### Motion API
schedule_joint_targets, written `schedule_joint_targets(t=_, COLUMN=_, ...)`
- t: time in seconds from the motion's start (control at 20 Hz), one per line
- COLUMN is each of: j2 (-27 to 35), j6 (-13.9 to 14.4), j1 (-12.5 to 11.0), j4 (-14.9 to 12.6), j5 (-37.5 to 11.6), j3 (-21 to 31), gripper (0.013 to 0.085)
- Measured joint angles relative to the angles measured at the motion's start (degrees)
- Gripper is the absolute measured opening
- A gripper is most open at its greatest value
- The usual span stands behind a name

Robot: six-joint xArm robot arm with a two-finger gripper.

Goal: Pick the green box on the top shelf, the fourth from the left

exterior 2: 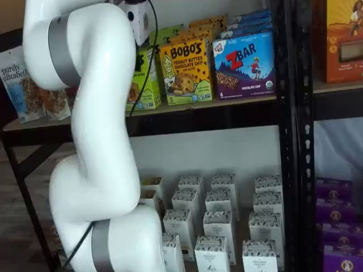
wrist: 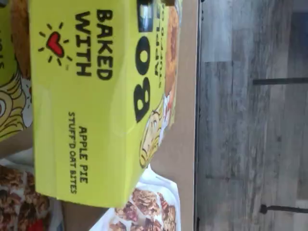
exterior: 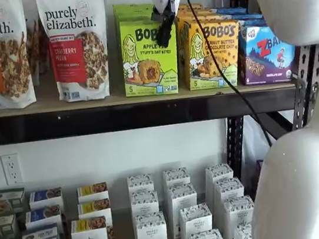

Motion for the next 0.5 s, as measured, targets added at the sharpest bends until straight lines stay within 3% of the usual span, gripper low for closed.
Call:
schedule_joint_targets(t=0.15, j2=0.0, j6=0.0, j1=0.0, j4=0.0, j5=0.0, j3=0.0, gripper=0.065)
schedule_joint_targets(t=0.5, j2=0.1, j6=0.1, j1=0.1, j4=-0.7, j5=0.7, j3=-0.3, gripper=0.065)
